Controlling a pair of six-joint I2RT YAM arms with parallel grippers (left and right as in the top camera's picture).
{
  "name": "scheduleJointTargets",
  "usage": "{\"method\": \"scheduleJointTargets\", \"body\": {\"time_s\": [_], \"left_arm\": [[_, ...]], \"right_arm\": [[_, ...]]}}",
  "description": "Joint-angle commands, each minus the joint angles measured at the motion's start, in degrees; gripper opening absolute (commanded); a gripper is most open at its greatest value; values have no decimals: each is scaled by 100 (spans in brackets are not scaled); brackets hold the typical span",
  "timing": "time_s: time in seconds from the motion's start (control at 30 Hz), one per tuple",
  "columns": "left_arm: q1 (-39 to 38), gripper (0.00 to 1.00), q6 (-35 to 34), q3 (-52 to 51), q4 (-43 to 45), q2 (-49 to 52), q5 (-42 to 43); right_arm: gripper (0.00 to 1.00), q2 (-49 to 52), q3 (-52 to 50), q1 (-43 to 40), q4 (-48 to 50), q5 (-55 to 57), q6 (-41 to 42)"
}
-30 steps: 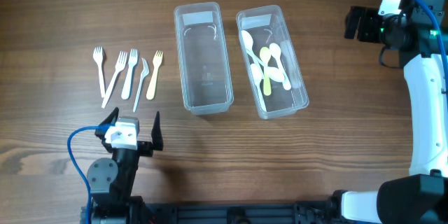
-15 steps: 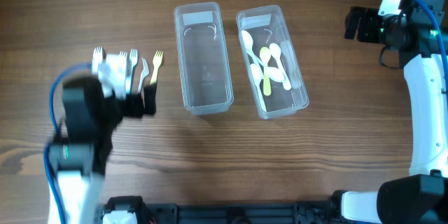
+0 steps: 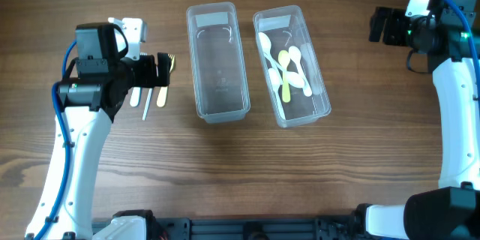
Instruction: Pack container
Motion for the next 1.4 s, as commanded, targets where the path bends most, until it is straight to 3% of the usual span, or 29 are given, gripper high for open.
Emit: {"method": "scheduleJointTargets", "body": {"time_s": [0.0,0.07,0.2,0.57,1.37], "left_arm": [[-2,95,343,103,-85,68,133],[-2,80,361,103,-131,164,109],[-20,72,361,103,-271,529,-48],[-33,75,361,103,-450,2184,-898],[-28,45,365,103,280,2590,-1187]], "right_arm": [[100,2,52,17,15,44,48],[100,0,55,17,15,44,50],[100,2,52,17,15,44,48],[100,0,52,17,15,44,48],[100,0,52,17,17,44,48]]}}
